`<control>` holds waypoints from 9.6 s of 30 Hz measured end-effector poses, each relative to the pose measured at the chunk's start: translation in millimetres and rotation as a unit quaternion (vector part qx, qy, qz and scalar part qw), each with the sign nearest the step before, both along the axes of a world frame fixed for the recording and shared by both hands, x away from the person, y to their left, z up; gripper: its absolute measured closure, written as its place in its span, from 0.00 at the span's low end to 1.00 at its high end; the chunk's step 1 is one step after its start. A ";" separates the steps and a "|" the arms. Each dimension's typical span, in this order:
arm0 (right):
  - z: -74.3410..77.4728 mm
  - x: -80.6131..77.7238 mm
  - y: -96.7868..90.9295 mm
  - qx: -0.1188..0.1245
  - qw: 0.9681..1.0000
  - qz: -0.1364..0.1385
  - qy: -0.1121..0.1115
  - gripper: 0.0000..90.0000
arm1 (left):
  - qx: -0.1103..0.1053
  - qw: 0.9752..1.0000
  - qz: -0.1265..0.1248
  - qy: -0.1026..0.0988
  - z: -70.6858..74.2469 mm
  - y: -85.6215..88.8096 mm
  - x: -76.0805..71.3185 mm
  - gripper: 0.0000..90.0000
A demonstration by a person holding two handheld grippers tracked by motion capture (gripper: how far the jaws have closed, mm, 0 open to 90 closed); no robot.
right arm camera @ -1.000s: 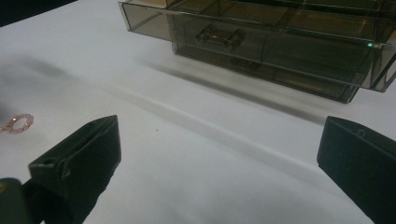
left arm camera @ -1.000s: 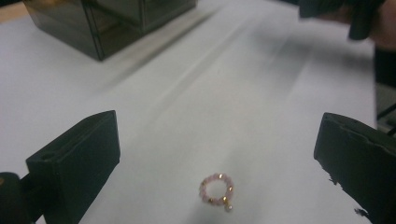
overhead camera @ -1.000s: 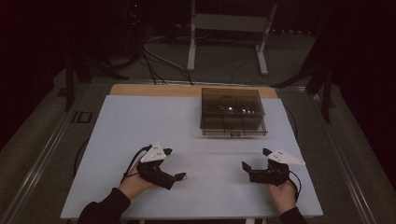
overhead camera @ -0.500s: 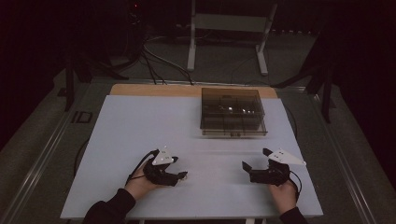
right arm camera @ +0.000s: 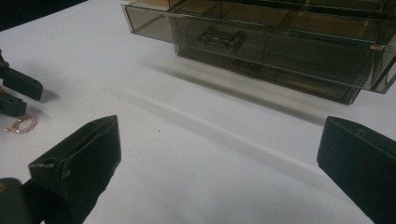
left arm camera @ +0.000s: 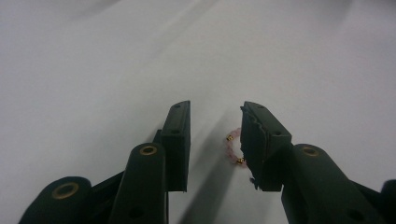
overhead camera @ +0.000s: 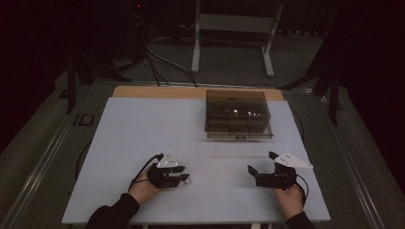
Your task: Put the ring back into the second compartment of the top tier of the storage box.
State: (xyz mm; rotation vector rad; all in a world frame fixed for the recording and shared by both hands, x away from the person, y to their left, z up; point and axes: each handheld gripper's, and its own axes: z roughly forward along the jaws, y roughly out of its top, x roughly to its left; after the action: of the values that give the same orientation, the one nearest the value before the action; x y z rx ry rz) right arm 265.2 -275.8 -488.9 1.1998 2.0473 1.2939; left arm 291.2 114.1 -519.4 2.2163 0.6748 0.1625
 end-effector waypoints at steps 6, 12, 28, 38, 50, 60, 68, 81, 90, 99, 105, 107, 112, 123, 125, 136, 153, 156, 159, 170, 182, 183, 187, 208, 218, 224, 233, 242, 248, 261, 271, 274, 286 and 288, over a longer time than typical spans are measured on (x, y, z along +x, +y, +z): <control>0.0 0.2 -0.5 0.005 1.000 0.001 0.000 0.00 | 0.015 1.000 -0.002 0.004 -2.3 -3.8 0.8 0.71; -0.4 0.3 -0.1 0.001 1.000 0.000 0.001 0.00 | 0.024 1.000 -0.008 0.005 -2.6 -7.8 0.8 0.77; -1.0 0.8 0.1 0.001 1.000 0.001 0.003 0.00 | 0.036 0.999 -0.005 -0.016 -3.6 -11.5 -2.9 0.84; -1.0 0.8 0.7 0.000 1.000 0.003 0.004 0.00 | 0.058 0.998 -0.017 -0.025 -1.0 -17.9 -6.6 0.96; -0.7 0.6 -0.1 0.005 1.000 0.005 0.002 0.00 | 0.036 0.999 0.004 -0.025 5.8 -13.9 -0.8 0.97; -0.1 -0.1 0.3 0.007 1.000 0.006 0.000 0.00 | 0.019 0.999 0.013 -0.032 21.6 -9.8 4.2 0.97; -0.6 0.3 -0.2 0.006 1.000 0.005 -0.001 0.00 | 0.006 0.999 0.012 -0.031 30.8 -11.6 8.9 0.97; 0.7 -1.3 -0.2 0.012 1.000 0.012 -0.007 0.00 | -0.011 0.999 -0.016 -0.048 48.6 -23.3 16.7 0.97; 0.8 -1.3 0.1 0.012 1.000 0.012 -0.007 0.00 | -0.020 0.997 -0.033 -0.060 62.9 -34.9 25.3 0.97; 0.8 -1.6 0.4 0.012 1.000 0.014 -0.007 0.00 | -0.035 0.997 -0.037 -0.063 74.9 -43.9 34.4 0.97; 1.4 -2.2 0.8 0.012 1.000 0.015 -0.009 0.00 | -0.039 0.996 -0.045 -0.065 78.1 -50.0 37.4 0.97; 1.3 -2.4 0.9 0.011 1.000 0.015 -0.009 0.00 | -0.045 0.996 -0.045 -0.067 80.4 -54.5 40.1 0.97; 1.7 -2.7 1.0 0.013 1.000 0.018 -0.011 0.00 | -0.042 0.995 -0.052 -0.068 83.4 -64.4 42.7 0.97; 2.0 -3.2 0.7 0.012 1.000 0.017 -0.011 0.00 | -0.049 0.994 -0.054 -0.075 90.0 -79.3 52.7 0.97; 2.3 -3.4 0.4 0.014 1.000 0.019 -0.011 0.00 | -0.044 0.994 -0.056 -0.078 90.7 -81.8 55.2 0.97; 3.0 -3.9 -0.3 0.017 1.000 0.019 -0.013 0.00 | -0.053 0.994 -0.055 -0.077 102.1 -91.6 69.1 0.97; 3.2 -4.0 -2.0 0.020 1.000 0.019 -0.013 0.00 | -0.062 0.994 -0.058 -0.071 107.0 -113.2 87.6 0.97; 3.2 -4.1 -2.5 0.021 1.000 0.019 -0.013 0.00 | -0.063 0.994 -0.059 -0.071 107.5 -118.0 90.2 0.97; 3.4 -4.2 -2.8 0.021 1.000 0.018 -0.013 0.00 | -0.064 0.994 -0.061 -0.071 107.9 -122.2 92.3 0.97; 4.7 -5.1 -3.0 0.023 0.999 0.019 -0.017 0.00 | -0.068 0.993 -0.062 -0.069 107.5 -139.2 101.5 0.97; 4.7 -5.1 -3.3 0.025 0.999 0.020 -0.016 0.00 | -0.068 0.994 -0.047 -0.065 106.7 -148.2 112.5 0.97; 4.8 -5.2 -3.4 0.026 0.999 0.020 -0.016 0.00 | -0.066 0.995 -0.044 -0.065 106.0 -149.1 113.9 0.97; 5.1 -5.4 -4.1 0.028 0.999 0.019 -0.017 0.00 | -0.063 0.996 -0.033 -0.062 104.0 -151.1 119.2 0.97; 4.8 -4.8 -6.5 0.033 0.999 0.020 -0.015 0.00 | -0.064 0.997 -0.002 -0.047 103.4 -152.8 128.0 0.50; 5.5 -5.3 -5.5 0.032 0.999 0.021 -0.018 0.00 | -0.098 0.994 0.005 -0.039 111.1 -130.5 121.6 0.13; 5.0 -5.0 -4.9 0.032 0.999 0.022 -0.016 0.00 | -0.092 0.995 0.002 -0.033 109.4 -118.6 121.0 0.00; 5.1 -5.2 -3.4 0.032 0.999 0.024 -0.015 0.00 | -0.058 0.997 0.020 -0.054 102.2 -98.9 110.0 0.00; 5.8 -5.1 -2.3 0.034 0.999 0.024 -0.017 0.00 | -0.061 0.996 0.047 -0.053 97.4 -72.0 104.0 0.00; 5.5 -5.4 -1.2 0.032 0.999 0.024 -0.019 0.00 | -0.063 0.995 0.049 -0.055 96.3 -56.6 91.8 0.00; 4.9 -5.0 0.6 0.029 0.999 0.024 -0.015 0.00 | -0.059 0.994 0.068 -0.064 88.5 -17.6 72.5 0.00; 6.2 -5.2 0.2 0.028 0.999 0.021 -0.021 0.00 | -0.054 0.993 0.087 -0.066 79.5 8.8 57.7 0.00; 6.6 -5.4 0.3 0.027 0.999 0.021 -0.022 0.00 | -0.053 0.992 0.093 -0.067 77.2 14.9 51.8 0.00; 6.5 -5.7 2.1 0.026 0.999 0.023 -0.021 0.00 | -0.065 0.989 0.118 -0.069 67.5 47.1 25.8 0.00; 6.6 -5.8 2.7 0.024 0.999 0.024 -0.022 0.00 | -0.068 0.988 0.122 -0.066 64.2 53.0 21.8 0.00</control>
State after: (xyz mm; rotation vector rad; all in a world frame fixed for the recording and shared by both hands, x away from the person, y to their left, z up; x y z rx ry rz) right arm 259.4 -273.1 -482.3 1.1381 2.0373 1.3864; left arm 313.0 167.0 -455.1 1.9691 0.8554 0.3712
